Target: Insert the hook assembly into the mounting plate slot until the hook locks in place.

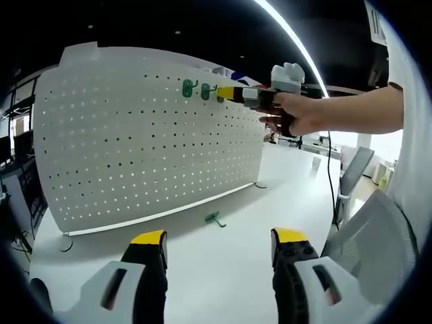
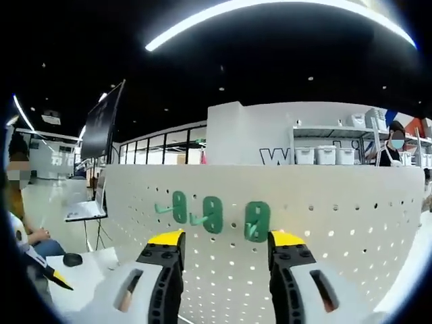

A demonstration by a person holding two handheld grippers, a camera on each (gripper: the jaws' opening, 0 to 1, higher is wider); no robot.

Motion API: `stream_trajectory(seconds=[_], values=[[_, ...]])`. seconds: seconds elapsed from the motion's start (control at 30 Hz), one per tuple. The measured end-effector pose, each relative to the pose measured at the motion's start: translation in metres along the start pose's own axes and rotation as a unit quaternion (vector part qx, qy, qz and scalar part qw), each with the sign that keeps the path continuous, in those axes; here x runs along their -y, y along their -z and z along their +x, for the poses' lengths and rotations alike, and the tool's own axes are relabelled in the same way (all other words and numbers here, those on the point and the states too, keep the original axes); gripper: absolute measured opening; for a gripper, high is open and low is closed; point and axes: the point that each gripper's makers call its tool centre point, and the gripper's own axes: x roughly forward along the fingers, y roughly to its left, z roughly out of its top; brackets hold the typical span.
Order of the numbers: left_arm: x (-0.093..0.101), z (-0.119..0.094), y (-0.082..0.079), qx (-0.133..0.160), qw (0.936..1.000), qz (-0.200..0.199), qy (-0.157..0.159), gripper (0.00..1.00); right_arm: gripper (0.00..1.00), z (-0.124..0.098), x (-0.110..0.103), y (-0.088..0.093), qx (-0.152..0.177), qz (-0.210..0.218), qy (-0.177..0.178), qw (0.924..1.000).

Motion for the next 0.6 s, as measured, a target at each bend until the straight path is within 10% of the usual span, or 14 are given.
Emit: stream_trajectory(seconds=[0.6], values=[[0.000, 0.000, -0.003, 0.004, 1.0000, 0.002, 0.000, 0.64, 0.54, -0.017, -0.009, 0.008, 0.004, 0.014, -0.036, 0.9992]])
